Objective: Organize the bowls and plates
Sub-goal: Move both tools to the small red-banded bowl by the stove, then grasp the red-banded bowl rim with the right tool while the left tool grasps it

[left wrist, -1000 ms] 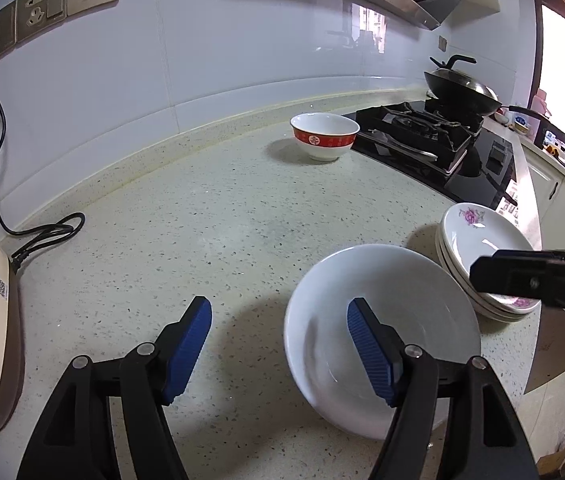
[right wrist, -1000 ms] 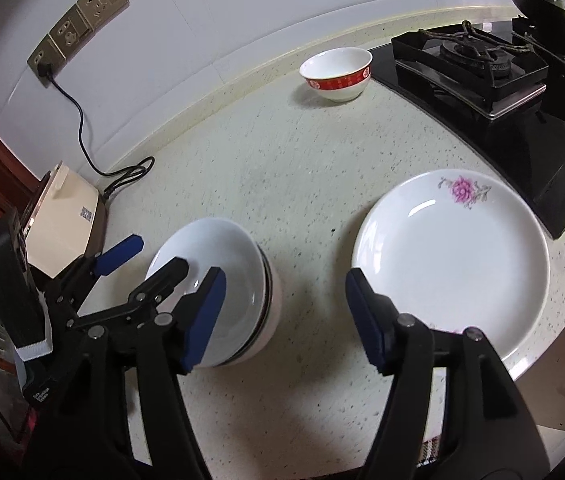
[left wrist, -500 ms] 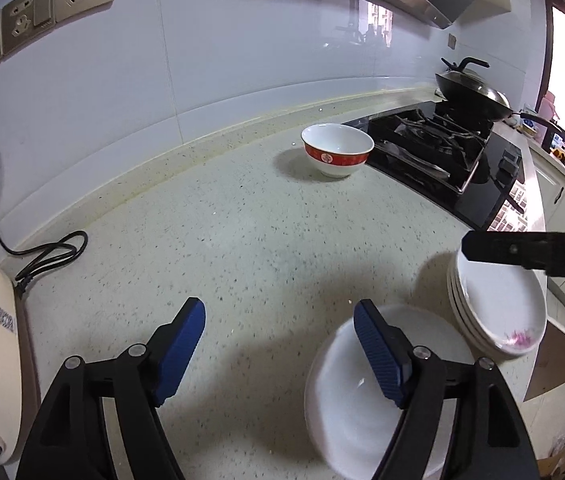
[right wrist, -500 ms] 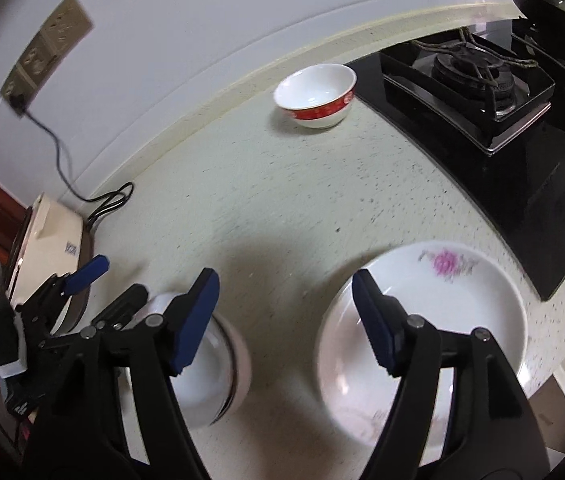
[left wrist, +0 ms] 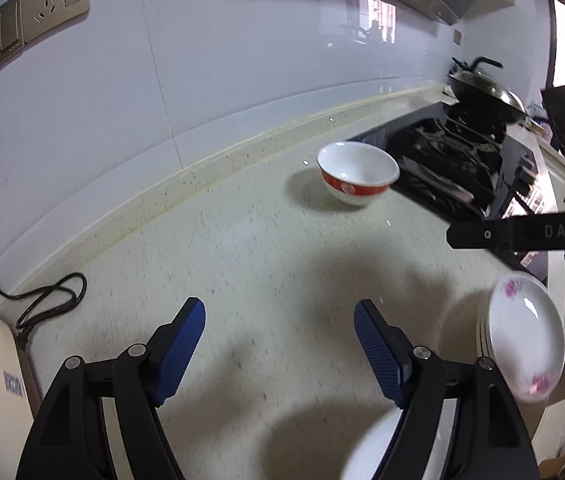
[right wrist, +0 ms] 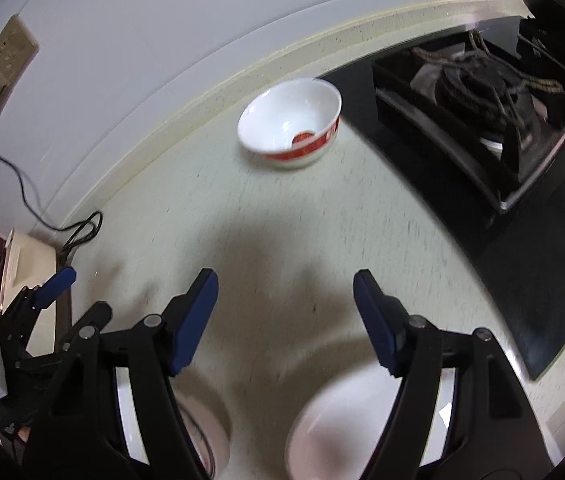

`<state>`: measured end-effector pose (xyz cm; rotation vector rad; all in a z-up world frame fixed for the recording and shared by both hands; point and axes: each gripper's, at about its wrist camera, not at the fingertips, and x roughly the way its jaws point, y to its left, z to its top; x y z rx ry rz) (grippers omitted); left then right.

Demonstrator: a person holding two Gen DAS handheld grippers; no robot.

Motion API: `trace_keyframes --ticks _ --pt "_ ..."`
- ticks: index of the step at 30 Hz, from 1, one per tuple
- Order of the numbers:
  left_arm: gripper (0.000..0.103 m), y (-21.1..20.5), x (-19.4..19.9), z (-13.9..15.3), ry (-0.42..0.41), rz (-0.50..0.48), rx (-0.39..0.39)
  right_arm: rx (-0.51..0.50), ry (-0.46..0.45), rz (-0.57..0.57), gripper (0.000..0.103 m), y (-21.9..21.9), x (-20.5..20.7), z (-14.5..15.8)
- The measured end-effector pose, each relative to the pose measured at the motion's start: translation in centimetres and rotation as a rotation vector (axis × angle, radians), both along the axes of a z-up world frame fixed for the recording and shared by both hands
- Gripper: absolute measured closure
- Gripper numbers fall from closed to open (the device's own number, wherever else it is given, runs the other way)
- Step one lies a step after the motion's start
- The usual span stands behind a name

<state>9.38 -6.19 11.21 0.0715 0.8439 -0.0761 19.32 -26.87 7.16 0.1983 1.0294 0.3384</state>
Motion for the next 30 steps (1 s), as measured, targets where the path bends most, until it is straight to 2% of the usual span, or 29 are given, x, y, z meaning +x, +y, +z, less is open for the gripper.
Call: trace_keyframes --ticks 6,13,19,23,30 --pt "0.025 0.9 6.5 0.4 0.084 0.011 -0.085 0.021 0.024 -0.066 0.029 -0.8 4.6 0.2" --pt "0.025 0.6 13.7 -1.4 0.191 0.002 -0.191 0.063 0.067 -0.136 0.029 -1.5 9.4 -0.3" --pt "0.025 -0.6 18.0 -2.8 0.211 0.009 -0.269 0.082 0.1 -0.154 0.029 -1.1 12.1 -1.7" --pt "0.025 -1.6 19.8 -3.5 0.197 0.038 -0.271 0.086 0.119 -0.165 0.03 -1.3 13.3 -2.4" --pt "0.025 -2.1 22.0 -5.5 0.217 0.068 -0.288 0.069 0.137 -0.146 0.04 -0.7 14.1 -3.5"
